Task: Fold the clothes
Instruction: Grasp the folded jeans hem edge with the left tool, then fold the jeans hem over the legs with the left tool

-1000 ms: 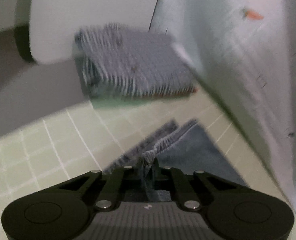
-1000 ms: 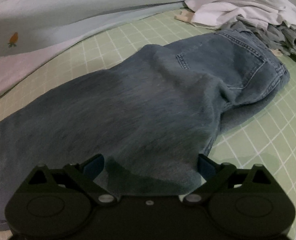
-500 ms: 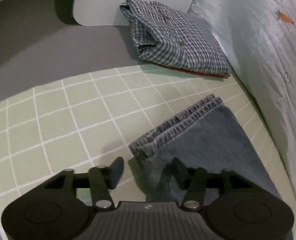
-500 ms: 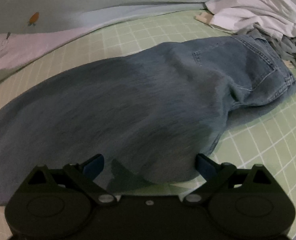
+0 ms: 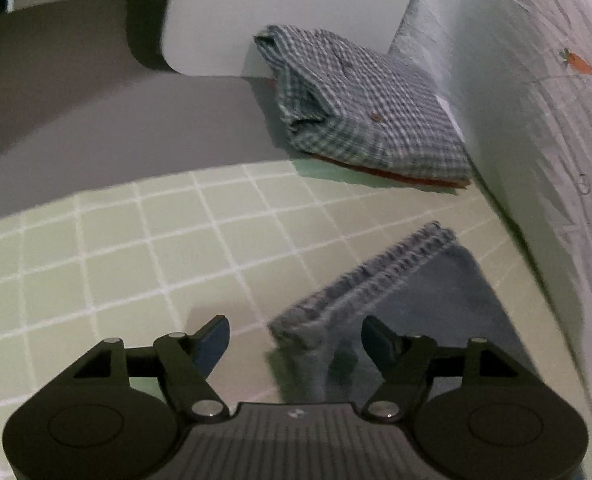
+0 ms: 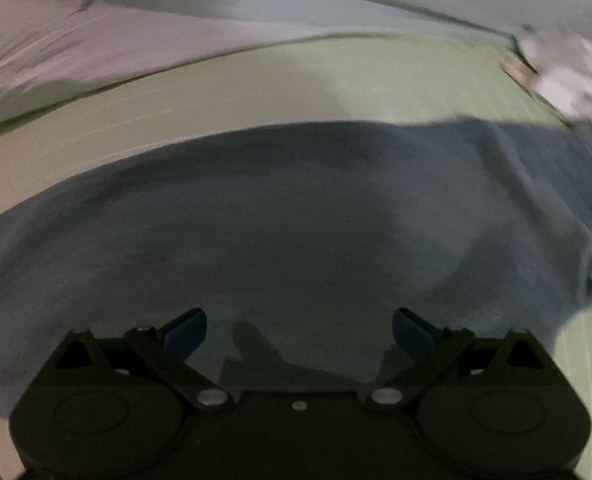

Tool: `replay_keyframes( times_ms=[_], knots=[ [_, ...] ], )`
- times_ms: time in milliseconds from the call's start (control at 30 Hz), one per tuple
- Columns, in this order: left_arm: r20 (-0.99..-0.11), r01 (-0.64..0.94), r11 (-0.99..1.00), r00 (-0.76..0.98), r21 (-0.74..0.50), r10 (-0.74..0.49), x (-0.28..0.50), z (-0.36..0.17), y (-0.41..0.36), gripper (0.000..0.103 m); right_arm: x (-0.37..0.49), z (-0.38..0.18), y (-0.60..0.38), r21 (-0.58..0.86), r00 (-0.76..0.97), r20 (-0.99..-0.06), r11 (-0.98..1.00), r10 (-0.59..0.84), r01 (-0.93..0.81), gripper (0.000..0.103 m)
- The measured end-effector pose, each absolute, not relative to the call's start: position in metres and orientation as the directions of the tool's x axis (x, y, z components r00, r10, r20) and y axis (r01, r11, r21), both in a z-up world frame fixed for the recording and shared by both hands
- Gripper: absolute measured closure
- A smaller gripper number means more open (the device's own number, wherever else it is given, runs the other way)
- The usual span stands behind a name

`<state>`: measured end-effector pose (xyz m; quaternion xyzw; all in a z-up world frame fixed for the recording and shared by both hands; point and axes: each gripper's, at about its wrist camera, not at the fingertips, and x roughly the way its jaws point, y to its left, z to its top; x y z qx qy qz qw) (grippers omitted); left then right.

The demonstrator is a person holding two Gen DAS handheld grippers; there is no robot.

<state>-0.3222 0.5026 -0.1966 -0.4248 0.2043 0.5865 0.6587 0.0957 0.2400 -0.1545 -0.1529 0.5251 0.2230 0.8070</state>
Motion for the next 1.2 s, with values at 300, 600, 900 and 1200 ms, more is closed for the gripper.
replay_keyframes(
  times_ms=[300, 600, 900, 1200],
  knots=[
    [-0.741, -0.937, -0.001, 0.276, -0.35, 0.612, -0.322, -0.204, 0.502, 0.024, 0.07, -0.164, 0.255, -0.02, 0.297, -0.929, 0.769, 0.222, -0.639, 0.002],
    [-0.747, -0.908, -0.039, 0.318, -0.417, 0.583, -0.313, -0.209, 0.515, 0.075, 0.075, -0.165, 0.231, 0.052, 0.286, -0.925, 0.828, 0.251, -0.558, 0.002],
    [-0.768, -0.914, -0.003, 0.338, -0.405, 0.544, -0.309, -0.199, 0.52, 0.079, 0.093, -0.165, 0.181, 0.181, 0.367, -0.873, 0.911, 0.322, -0.37, 0.002],
    [-0.729, -0.931, 0.255, 0.363, -0.261, 0.579, -0.266, -0.16, 0.502, 0.08, 0.092, -0.171, 0.156, 0.011, 0.44, -0.882, 0.942, 0.166, -0.334, 0.002]
  ],
)
